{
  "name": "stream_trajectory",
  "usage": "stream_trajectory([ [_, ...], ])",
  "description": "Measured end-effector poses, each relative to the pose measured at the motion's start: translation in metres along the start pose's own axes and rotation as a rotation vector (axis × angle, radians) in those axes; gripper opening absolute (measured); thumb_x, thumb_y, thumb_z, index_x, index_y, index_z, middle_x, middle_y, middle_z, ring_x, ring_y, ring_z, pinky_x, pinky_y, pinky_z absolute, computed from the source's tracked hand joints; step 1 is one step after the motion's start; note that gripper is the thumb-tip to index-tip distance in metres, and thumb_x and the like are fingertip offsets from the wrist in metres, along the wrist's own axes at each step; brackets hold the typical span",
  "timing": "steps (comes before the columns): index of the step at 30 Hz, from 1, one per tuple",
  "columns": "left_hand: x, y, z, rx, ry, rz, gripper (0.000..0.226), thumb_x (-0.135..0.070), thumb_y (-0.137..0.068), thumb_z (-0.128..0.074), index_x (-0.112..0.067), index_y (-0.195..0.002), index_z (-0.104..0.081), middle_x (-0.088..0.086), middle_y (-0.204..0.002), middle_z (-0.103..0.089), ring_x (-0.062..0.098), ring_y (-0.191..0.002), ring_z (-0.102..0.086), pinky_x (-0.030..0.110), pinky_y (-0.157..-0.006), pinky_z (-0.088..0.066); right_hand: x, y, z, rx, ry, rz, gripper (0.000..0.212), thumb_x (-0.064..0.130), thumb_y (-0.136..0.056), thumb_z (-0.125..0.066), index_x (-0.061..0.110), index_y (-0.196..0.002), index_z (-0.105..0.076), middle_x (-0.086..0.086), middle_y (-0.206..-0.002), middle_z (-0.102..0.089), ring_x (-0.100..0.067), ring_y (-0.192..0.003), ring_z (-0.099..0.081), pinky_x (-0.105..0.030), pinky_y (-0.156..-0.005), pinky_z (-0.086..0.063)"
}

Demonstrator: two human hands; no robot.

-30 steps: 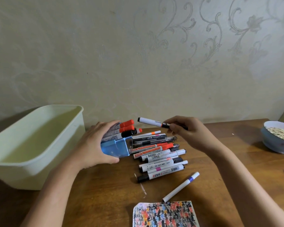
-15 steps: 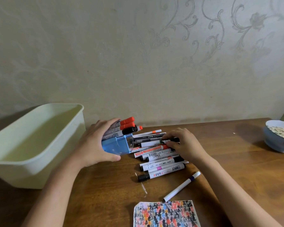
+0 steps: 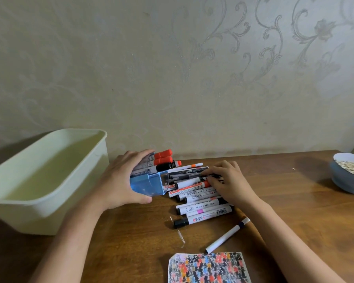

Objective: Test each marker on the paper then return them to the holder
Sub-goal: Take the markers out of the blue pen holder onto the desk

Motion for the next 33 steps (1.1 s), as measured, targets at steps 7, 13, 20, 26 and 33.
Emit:
stream_trajectory([
  [7,-0.001,0.001,0.0,0.026,0.013,-0.014,0.117,-0.045,-0.047,-0.093,-0.057,-0.143,-0.027,-0.029,-0.132,-0.04,0.001,-0.121,-0.041,0.04,-0.103,-0.042,0.016,0.001,0.012,-0.088,-0.01,0.001,0.035,0.026,-0.098,-0.054,0.037,-0.13,-0.061,0.01,-0.124,-0.058,-0.012,-0.114,-0.038,-0.035,-0.097,-0.04],
  [13,-0.006,0.002,-0.001,0.05,0.0,-0.037,0.116,-0.041,-0.046,-0.093,-0.06,-0.141,-0.029,-0.033,-0.128,-0.039,-0.002,-0.121,-0.041,0.037,-0.103,-0.042,0.054,0.004,0.015,-0.103,-0.053,0.121,0.046,0.038,-0.097,-0.057,0.04,-0.142,-0.047,0.015,-0.128,-0.058,-0.008,-0.117,-0.039,-0.033,-0.101,-0.04],
  [20,-0.017,0.0,-0.007,0.088,-0.079,-0.102,0.117,-0.043,-0.044,-0.089,-0.055,-0.143,-0.03,-0.033,-0.129,-0.038,-0.003,-0.119,-0.04,0.033,-0.103,-0.038,0.082,0.009,-0.009,-0.026,-0.102,0.176,0.044,0.036,-0.099,-0.056,0.034,-0.142,-0.048,0.01,-0.132,-0.062,-0.012,-0.118,-0.047,-0.037,-0.099,-0.042],
  [26,-0.018,0.0,-0.007,0.083,-0.082,-0.106,0.116,-0.046,-0.044,-0.088,-0.054,-0.144,-0.03,-0.033,-0.129,-0.038,-0.003,-0.119,-0.04,0.035,-0.103,-0.038,0.083,0.01,-0.004,-0.061,-0.16,0.179,0.025,0.025,-0.1,-0.057,0.027,-0.122,-0.067,0.011,-0.107,-0.07,-0.002,-0.09,-0.056,-0.018,-0.075,-0.043],
  [33,-0.007,0.001,-0.001,0.034,-0.003,-0.058,0.115,-0.04,-0.046,-0.093,-0.056,-0.142,-0.031,-0.032,-0.13,-0.04,-0.001,-0.121,-0.042,0.037,-0.104,-0.042,0.055,0.003,0.014,-0.108,-0.354,0.067,0.017,0.025,-0.098,-0.06,0.029,-0.111,-0.071,0.017,-0.099,-0.071,0.003,-0.092,-0.065,-0.021,-0.082,-0.056],
])
Point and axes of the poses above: each hand's wrist, its own y-axis away from the middle knuckle, its own z-axis out of the back of the hand, x = y × z, the point moved 9 cm from there along -y, towards the middle knuckle
